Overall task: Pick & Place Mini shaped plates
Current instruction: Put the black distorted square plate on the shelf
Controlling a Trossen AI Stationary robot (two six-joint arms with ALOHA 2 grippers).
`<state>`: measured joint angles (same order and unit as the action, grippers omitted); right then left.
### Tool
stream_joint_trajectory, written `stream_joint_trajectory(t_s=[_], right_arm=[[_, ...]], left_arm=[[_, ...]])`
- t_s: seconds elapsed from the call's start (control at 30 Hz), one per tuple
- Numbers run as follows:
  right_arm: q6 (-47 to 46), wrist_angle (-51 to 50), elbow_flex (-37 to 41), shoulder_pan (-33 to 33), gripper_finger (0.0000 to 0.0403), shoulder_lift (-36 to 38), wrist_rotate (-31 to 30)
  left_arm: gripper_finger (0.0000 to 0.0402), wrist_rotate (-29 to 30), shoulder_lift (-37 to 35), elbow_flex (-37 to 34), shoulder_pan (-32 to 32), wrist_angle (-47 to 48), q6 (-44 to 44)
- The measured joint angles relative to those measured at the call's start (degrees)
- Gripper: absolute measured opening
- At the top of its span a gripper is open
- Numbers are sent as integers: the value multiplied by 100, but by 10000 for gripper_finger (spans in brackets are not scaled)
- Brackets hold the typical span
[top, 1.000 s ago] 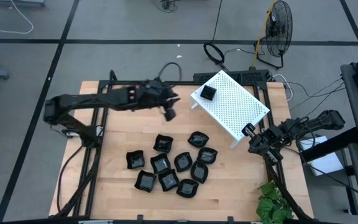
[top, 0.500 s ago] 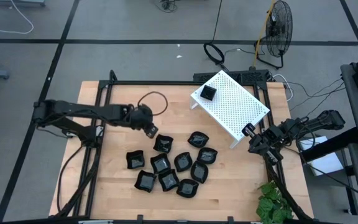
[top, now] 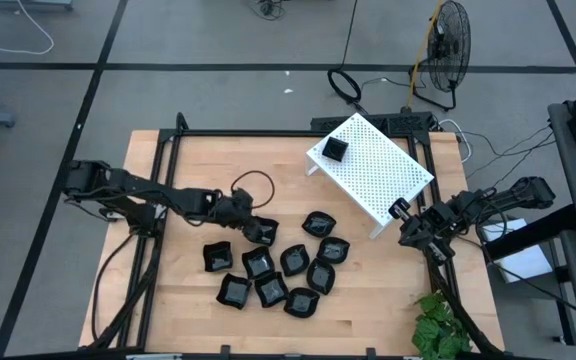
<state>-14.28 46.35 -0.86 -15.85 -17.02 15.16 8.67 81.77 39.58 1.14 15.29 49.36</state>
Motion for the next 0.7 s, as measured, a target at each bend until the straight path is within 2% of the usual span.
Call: stream_joint_trajectory(t_s=[0.3,0.7], right_arm=[[1,-54,1,0,0,-58,-4],[0,-315,0,0,0,-228,2]], left_arm=[[228,-483,423,-1,59,-449,-13],[228,-374,387,-11,-12,-498,-277]])
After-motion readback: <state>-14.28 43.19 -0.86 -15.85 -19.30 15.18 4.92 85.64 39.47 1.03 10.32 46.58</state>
